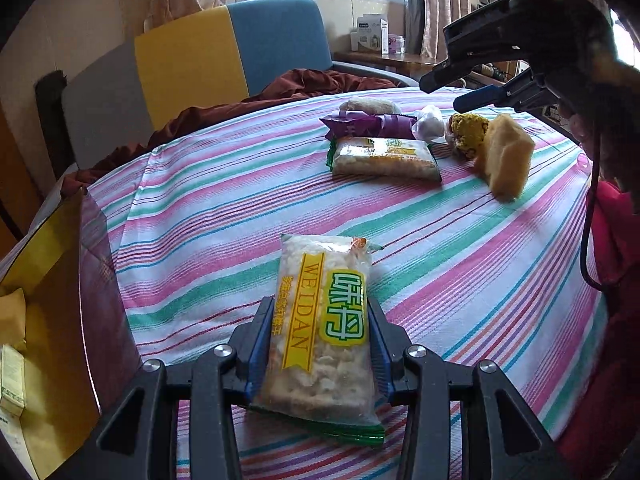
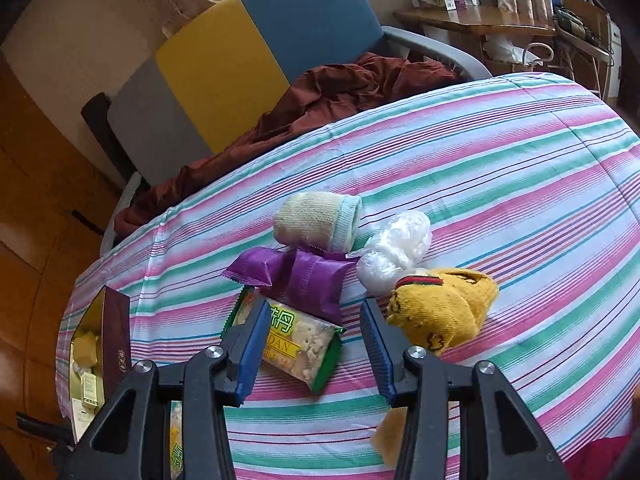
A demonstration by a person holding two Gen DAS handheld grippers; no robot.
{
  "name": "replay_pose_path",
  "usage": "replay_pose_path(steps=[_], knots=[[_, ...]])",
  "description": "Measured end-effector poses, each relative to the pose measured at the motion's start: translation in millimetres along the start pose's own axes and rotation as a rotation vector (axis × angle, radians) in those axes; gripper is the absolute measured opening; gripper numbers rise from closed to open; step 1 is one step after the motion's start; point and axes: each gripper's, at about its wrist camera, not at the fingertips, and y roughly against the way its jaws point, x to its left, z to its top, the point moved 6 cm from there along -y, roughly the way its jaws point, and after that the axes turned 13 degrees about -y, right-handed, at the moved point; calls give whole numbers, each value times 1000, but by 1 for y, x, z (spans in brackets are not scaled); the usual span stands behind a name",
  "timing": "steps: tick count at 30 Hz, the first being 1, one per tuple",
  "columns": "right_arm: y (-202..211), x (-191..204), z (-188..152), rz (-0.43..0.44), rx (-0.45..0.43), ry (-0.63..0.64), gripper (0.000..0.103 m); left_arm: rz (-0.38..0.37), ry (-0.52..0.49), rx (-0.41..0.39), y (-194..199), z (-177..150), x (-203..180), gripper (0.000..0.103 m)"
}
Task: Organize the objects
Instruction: 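Grasp the purple snack packet with the right tool while the left tool holds the WEIDAN pack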
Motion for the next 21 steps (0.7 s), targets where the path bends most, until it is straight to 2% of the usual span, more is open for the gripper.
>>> replay_pose_path(steps=[4, 10, 12, 16, 18, 21], knots=[[-5, 13, -10, -8, 23, 58, 47, -8, 6, -27, -1, -1, 2, 44], [-17, 52, -17, 135, 128, -22, 47, -38, 32, -42, -3, -2, 5, 44], [-27, 68, -10, 144, 148, -46, 47, -45, 36, -46, -3, -3, 5, 44], [-59, 83, 11, 6, 195, -60, 47, -63, 51, -54, -2, -4, 6, 45], [-75, 78, 20, -90, 219, -97, 47, -72, 60, -59, -2, -4, 7, 45], [-91, 68, 26, -168, 270, -137, 47, -86, 70, -65, -2, -5, 9, 45]])
